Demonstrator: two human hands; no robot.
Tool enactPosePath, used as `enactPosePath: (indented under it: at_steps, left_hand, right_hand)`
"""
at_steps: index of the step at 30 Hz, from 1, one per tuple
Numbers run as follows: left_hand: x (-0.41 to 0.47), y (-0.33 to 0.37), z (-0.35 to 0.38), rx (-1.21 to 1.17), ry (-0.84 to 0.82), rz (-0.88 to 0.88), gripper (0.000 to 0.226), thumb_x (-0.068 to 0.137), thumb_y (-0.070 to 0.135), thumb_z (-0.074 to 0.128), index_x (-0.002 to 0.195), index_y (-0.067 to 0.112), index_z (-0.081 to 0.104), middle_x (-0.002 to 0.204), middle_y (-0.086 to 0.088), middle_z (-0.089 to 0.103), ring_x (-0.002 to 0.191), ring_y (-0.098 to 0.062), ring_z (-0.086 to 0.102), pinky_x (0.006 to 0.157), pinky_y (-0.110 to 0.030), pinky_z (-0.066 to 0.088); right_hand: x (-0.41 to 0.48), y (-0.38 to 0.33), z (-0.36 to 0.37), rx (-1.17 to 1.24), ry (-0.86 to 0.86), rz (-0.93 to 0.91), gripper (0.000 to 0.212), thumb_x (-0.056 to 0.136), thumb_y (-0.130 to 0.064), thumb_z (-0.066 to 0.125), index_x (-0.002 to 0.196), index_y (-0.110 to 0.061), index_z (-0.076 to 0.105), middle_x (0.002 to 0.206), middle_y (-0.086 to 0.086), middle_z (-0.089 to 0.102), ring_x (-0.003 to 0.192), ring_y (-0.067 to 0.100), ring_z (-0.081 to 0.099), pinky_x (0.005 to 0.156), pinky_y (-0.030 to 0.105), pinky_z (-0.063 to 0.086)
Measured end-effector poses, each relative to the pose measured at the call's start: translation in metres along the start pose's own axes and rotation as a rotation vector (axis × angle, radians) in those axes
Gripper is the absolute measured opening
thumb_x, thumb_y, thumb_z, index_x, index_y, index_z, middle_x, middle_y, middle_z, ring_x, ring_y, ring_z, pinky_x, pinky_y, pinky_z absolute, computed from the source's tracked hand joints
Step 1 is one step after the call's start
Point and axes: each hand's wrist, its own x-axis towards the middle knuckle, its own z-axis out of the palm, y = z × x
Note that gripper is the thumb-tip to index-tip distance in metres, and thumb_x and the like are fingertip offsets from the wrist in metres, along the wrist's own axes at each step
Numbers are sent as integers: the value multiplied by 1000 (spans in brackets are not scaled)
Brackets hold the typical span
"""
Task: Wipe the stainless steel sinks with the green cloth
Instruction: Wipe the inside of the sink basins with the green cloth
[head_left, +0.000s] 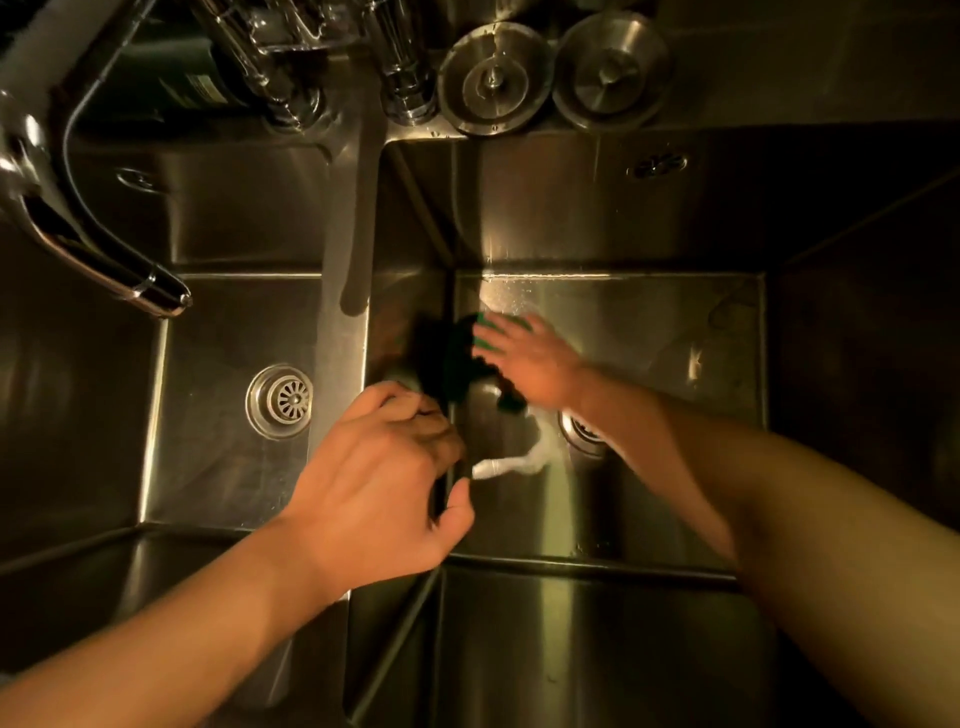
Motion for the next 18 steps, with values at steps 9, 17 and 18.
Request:
enactPosePath:
  at_steps: [9,17,18]
  left_hand:
    - [-1,1,0,23,13,10,34,86,45,60,95,20,80,95,6,77,100,-19,66,104,-39,42]
    - [-1,1,0,48,15,0,36,85,46,58,96,20,81,95,5,77,100,-20,66,104,-38,39]
    - [-1,2,-1,51,19,-1,37,86,46,57,96,20,81,95,4,77,99,-20,66,103,-38,39]
  right_hand:
    - [-29,67,38,321,229,258,59,98,-26,51,156,-26,39,168,2,24,154,29,20,119,52,27]
    - [-134,100,97,371,225,817,59,101,-31,47,158,-19,34,166,9,25,154,31,19,112,50,32]
    - [-145,99,102,370,215,838,59,102,-31,47,158,-18,33,166,10,24,154,32,19,113,51,32]
